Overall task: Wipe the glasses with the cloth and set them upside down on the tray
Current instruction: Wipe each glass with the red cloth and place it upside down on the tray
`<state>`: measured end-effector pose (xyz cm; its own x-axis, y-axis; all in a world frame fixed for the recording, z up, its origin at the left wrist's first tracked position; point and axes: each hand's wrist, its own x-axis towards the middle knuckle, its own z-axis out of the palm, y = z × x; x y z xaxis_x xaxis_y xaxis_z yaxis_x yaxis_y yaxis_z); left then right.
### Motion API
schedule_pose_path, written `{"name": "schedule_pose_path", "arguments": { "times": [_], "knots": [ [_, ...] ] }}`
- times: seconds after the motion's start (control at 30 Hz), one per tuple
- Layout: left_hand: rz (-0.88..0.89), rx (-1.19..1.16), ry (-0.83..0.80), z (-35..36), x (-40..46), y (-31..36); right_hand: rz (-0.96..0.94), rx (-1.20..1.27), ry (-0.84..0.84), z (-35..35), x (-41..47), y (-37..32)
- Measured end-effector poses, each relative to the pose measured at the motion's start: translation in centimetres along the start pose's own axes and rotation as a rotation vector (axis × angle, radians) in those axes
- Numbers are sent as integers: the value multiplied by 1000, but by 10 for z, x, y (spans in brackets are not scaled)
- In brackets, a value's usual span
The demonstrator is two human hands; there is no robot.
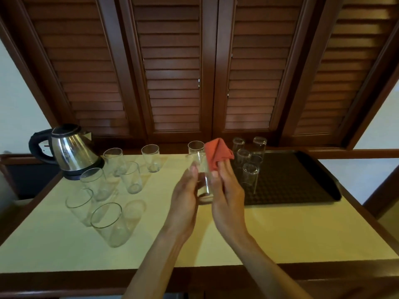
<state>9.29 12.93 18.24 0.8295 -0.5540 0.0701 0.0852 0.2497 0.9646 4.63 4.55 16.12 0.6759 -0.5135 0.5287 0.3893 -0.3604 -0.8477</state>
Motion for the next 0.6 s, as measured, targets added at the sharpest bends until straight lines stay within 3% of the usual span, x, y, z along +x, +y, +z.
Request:
{"name": "schedule_pose_path", "arguments": {
  "times": [0.1, 0.23, 0.43, 0.6],
  "knots": [
    [-8, -7, 87, -5, 20, 5, -67, -113, -118, 7, -14, 17],
    [-97, 21, -17, -1, 23, 2, 127, 24, 27, 0, 22, 17],
    [30, -138, 30, -14, 24, 7, -63, -37, -98, 8, -10, 5],
    [-65, -97, -29, 0, 13, 1, 82, 8, 57, -1, 19, -1]
  ]
}}
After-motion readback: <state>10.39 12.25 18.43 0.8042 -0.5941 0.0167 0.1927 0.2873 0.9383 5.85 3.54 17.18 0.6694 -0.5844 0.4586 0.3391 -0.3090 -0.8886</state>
